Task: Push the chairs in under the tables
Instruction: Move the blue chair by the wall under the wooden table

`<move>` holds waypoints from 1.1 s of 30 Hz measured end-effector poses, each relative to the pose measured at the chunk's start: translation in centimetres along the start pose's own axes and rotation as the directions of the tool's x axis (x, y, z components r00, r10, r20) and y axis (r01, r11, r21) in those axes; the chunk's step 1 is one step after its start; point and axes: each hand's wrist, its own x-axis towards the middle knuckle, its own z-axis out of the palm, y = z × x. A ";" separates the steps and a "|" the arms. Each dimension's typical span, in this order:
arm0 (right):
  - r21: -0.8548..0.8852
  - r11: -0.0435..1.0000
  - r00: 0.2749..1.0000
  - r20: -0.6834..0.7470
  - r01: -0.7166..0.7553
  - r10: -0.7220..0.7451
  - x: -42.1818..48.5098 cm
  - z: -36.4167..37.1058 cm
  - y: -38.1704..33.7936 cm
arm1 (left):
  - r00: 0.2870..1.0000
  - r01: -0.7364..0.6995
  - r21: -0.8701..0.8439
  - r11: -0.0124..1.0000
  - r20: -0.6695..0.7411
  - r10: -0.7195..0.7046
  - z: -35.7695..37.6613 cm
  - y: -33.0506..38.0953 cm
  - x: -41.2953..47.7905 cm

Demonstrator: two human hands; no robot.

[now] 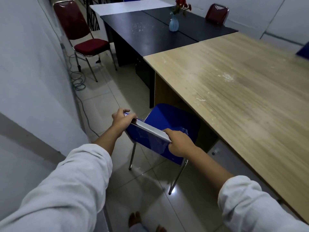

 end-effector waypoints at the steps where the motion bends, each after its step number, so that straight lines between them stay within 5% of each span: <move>1: 0.006 1.000 1.000 -0.008 -0.016 0.016 -0.2 -0.1 0.3 | 1.000 -0.004 0.003 1.000 0.020 0.004 0.4 0.4 0.2; 5: 0.080 0.997 0.991 -0.133 0.000 0.011 -0.7 0.1 1.3 | 1.000 -0.010 -0.026 1.000 0.026 0.011 1.6 1.0 0.8; 8: 0.134 0.991 0.924 -0.379 -0.005 0.056 -0.7 1.1 1.5 | 0.990 0.007 -0.120 0.993 -0.140 -0.023 3.0 0.9 0.5; 11: 0.017 1.000 0.862 -0.507 0.017 -0.006 0.0 2.4 2.1 | 0.966 -0.004 -0.217 0.976 -0.254 -0.053 4.2 0.8 0.7; 16: -0.052 0.992 0.789 -0.601 0.119 -0.126 1.2 2.4 3.0 | 0.969 -0.007 -0.203 0.979 -0.243 -0.043 4.4 1.0 2.3; 25: -0.029 0.994 0.783 -0.614 0.107 -0.102 4.2 0.1 5.9 | 0.987 0.000 -0.039 0.999 -0.163 -0.006 5.9 2.9 5.0; 33: 0.035 0.990 0.843 -0.520 -0.135 0.133 7.3 -3.6 7.7 | 0.990 -0.143 0.160 0.977 0.031 0.140 7.2 5.0 9.8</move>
